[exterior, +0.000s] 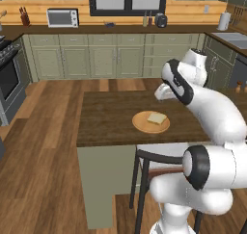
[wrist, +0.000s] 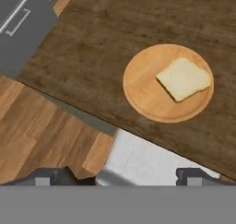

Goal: Start the toaster. Once the lever pops up, take the bread to the plate on the dining counter.

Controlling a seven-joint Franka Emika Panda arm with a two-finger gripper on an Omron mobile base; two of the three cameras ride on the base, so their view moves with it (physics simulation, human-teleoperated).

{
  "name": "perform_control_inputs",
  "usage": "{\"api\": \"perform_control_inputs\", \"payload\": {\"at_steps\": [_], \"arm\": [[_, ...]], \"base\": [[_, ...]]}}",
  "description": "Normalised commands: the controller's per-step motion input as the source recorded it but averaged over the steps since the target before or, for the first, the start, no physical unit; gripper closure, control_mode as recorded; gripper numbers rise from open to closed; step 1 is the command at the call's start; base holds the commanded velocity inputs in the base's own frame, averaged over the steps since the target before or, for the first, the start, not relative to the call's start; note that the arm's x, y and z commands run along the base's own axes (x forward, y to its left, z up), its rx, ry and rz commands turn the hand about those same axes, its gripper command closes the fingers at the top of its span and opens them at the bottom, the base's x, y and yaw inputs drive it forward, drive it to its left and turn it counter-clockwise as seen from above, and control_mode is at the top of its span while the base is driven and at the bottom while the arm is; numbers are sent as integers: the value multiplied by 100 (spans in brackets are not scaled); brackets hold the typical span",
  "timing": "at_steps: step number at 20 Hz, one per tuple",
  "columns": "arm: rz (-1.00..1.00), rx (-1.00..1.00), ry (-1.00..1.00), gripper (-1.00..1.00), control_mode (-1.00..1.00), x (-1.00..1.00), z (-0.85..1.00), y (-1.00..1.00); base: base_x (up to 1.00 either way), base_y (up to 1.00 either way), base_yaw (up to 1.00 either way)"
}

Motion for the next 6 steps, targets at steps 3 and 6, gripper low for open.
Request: {"api": "perform_control_inputs", "payload": {"at_steps": [3,6], "arm": [[-29,0,17,-100,-100,-97,19,29],[-27,0,7,-100,-100,-100,5,27]], "base": [[0,0,0],[0,0,0]]}}
